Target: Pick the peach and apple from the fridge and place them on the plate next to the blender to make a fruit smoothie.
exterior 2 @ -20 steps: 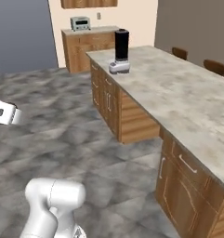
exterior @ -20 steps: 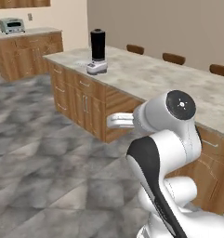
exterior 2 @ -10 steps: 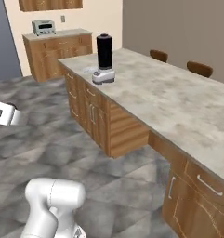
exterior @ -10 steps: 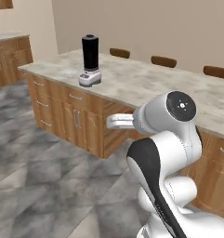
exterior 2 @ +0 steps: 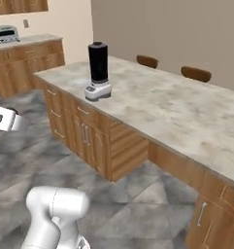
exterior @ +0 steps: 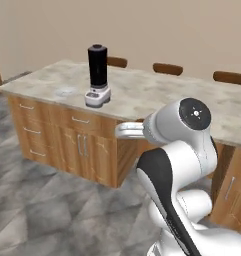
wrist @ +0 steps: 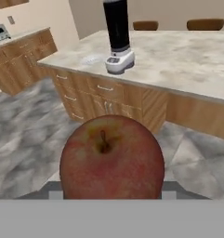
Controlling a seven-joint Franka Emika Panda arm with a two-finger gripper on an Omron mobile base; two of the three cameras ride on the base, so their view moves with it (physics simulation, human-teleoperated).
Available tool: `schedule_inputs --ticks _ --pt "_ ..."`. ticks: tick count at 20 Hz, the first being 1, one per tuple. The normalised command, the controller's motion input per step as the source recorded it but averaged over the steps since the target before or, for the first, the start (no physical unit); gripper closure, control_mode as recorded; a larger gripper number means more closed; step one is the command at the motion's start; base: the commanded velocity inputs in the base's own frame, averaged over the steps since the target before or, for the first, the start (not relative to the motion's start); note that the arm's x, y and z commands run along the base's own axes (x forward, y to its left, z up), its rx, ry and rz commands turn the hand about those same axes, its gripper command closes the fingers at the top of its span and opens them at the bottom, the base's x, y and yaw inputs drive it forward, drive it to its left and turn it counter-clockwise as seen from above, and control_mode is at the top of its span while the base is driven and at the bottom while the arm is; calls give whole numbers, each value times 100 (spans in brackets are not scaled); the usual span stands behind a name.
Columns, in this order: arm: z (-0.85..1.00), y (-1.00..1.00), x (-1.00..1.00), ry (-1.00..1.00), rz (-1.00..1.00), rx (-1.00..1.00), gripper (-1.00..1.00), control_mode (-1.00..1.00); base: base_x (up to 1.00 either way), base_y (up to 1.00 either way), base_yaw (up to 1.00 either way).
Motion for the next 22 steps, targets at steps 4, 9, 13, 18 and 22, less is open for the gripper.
schedule_inputs --ticks 4,9,13,18,22 --pt "0 0 0 0 0 0 100 100 100 100 -33" --pt "0 0 0 0 0 0 100 100 99 100 -37" --pt "0 0 0 0 0 0 100 100 97 100 -43" --pt "0 0 0 0 0 0 100 100 99 100 -43" --pt "0 0 0 0 0 0 100 100 67 100 -47"
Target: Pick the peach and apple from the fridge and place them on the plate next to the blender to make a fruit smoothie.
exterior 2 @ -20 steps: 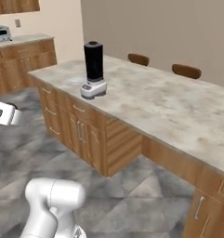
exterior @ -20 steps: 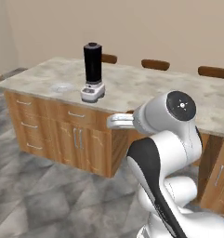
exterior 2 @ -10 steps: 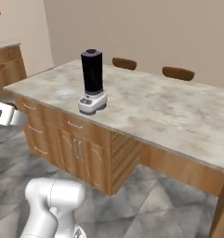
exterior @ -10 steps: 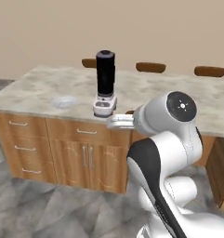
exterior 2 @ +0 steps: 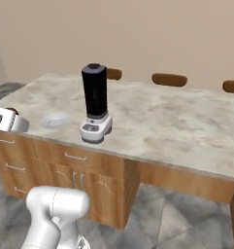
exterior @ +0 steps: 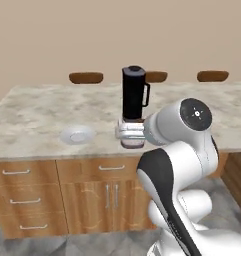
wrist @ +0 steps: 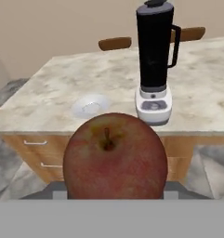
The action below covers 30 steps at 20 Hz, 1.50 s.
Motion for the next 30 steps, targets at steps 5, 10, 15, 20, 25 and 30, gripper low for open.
schedule_inputs --ticks 5,10,15,20,25,30 --pt "0 0 0 0 0 0 100 100 27 100 -47" --pt "0 0 0 0 0 0 100 100 44 80 -30" --pt "0 0 0 0 0 0 100 100 59 38 -18" --pt "0 0 0 0 0 0 100 100 40 11 -10" --pt "0 0 0 0 0 0 100 100 53 0 -6" --pt "0 0 0 0 0 0 100 100 56 4 -5"
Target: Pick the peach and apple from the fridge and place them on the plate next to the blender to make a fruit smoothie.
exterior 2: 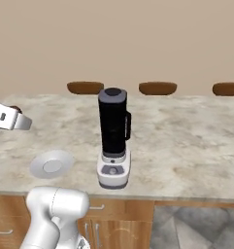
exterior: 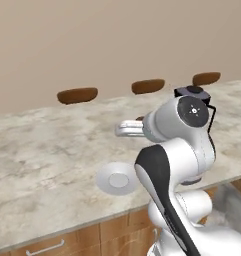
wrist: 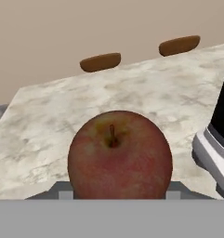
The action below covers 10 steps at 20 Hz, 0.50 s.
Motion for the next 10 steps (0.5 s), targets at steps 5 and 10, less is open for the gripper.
schedule_inputs --ticks 5,10 --pt "-15 0 42 30 0 0 100 -100 8 0 0" --pt "-66 0 48 53 0 -4 100 -100 0 0 0"
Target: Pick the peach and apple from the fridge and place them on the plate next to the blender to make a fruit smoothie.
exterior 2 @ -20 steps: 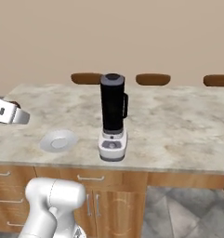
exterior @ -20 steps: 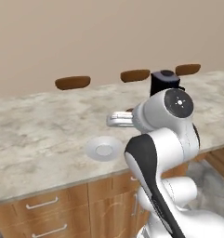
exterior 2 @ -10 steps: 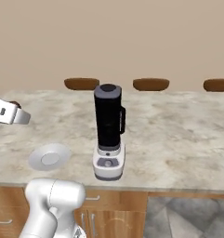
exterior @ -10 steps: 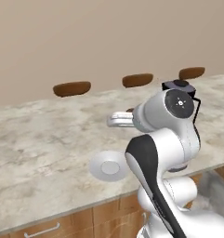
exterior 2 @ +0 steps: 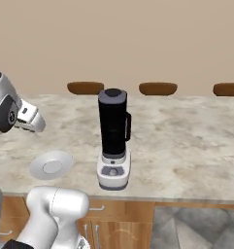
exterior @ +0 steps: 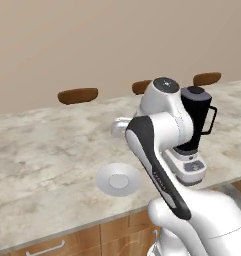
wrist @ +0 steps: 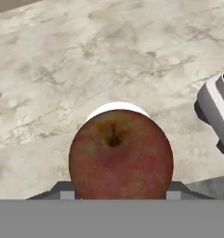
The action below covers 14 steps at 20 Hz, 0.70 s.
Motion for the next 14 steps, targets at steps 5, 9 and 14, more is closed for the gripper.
schedule_inputs --ticks 5,9,14 --pt "-88 9 33 24 6 -15 100 -100 0 0 0" --pt "-75 14 39 16 4 -5 100 -100 0 0 0" --pt "-66 8 45 22 2 -1 100 -100 0 0 0"
